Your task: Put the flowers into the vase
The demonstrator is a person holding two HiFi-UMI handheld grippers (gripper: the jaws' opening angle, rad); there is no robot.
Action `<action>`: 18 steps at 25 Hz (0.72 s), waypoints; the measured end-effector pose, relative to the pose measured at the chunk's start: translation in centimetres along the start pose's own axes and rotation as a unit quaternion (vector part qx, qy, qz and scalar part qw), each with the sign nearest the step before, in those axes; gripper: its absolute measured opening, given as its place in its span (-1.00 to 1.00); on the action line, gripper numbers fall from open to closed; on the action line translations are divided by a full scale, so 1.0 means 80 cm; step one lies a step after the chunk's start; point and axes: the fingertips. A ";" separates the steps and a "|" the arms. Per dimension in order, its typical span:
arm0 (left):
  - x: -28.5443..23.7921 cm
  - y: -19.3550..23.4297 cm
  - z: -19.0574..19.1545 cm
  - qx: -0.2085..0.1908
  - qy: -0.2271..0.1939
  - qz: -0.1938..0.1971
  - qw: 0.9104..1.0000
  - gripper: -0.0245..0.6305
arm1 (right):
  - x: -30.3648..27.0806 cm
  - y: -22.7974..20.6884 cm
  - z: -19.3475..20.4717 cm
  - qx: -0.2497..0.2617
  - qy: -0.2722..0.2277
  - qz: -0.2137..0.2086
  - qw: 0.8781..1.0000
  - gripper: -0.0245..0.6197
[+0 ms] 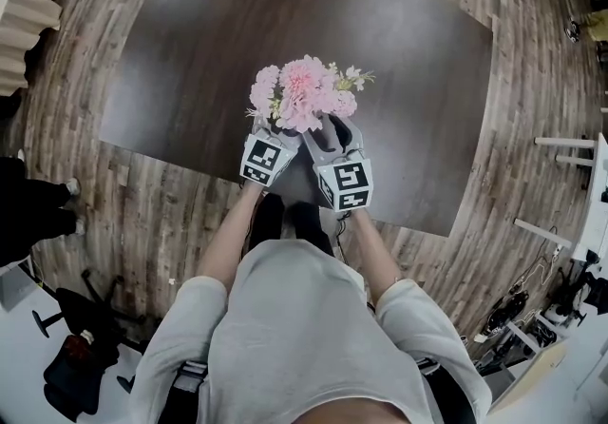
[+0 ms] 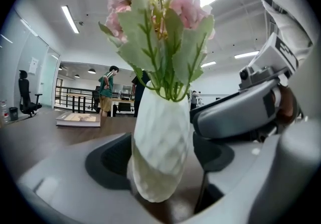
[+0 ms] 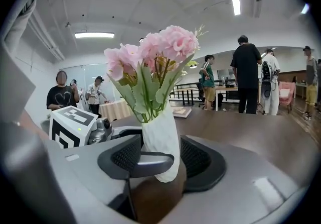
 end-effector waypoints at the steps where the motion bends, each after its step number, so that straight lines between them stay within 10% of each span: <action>1: 0.002 0.000 0.004 0.002 0.005 0.000 1.000 0.22 | 0.001 0.000 -0.001 -0.001 -0.001 0.000 1.000 -0.15; 18: 0.069 -0.025 0.018 0.022 0.012 -0.028 0.999 0.01 | 0.043 0.016 0.007 -0.005 -0.005 -0.003 1.000 -0.53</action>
Point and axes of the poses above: the fingertips, and each gripper's own axes: x backward along the fingers, y to its left, z out of its underside, and after that the axes turned 2 degrees about z, right-handed
